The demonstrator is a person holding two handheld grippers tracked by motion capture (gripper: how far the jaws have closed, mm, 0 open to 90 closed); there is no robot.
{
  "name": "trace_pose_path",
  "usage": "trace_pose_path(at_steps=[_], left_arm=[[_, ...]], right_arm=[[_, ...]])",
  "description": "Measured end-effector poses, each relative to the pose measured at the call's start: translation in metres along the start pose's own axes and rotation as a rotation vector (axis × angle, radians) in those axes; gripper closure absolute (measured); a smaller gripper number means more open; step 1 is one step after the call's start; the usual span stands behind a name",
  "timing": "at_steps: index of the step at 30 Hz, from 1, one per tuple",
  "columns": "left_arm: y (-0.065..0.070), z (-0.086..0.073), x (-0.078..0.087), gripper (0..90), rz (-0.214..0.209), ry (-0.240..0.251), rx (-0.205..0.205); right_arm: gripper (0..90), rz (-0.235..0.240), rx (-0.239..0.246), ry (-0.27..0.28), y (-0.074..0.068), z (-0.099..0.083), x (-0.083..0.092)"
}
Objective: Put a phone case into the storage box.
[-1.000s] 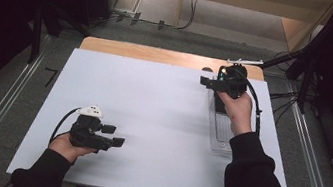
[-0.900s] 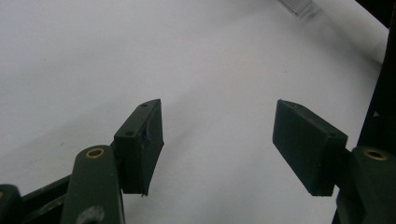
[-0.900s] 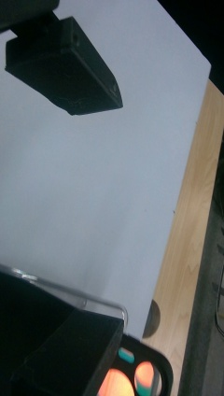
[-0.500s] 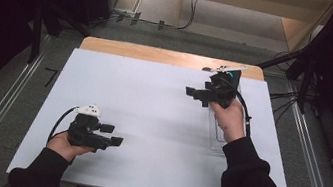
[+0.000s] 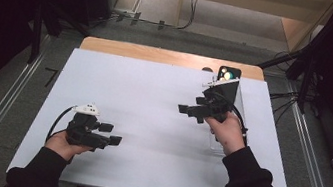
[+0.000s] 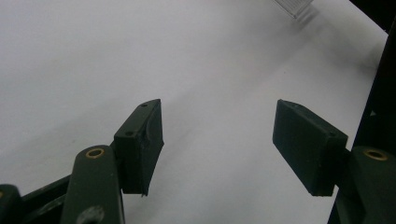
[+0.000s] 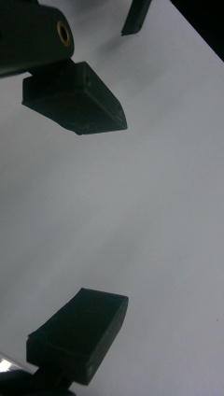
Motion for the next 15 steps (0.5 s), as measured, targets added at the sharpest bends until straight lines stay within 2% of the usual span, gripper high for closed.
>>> trace_pose_path(at_steps=[3, 9, 15], left_arm=[[0.0, 0.0, 0.001, 33.5, 0.0, 0.004, 0.003], [0.001, -0.001, 0.004, 33.5, -0.006, 0.007, -0.002], [0.004, -0.002, 0.004, 33.5, -0.016, 0.011, -0.006]], right_arm=[[20.7, 0.012, 0.004, -0.014, -0.006, -0.006, 0.001], [20.8, 0.032, 0.027, -0.047, -0.017, -0.021, 0.003], [20.7, 0.044, 0.071, -0.047, -0.026, -0.036, 0.007]])
Point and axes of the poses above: each handheld gripper's, and its own axes: x roughly backward along the jaws, z roughly out of its top, y roughly to its right, the point moved 8 cm from there along -x, roughly forward along the jaws, and after that the axes turned 7 degrees about z, right-handed, at the moved point
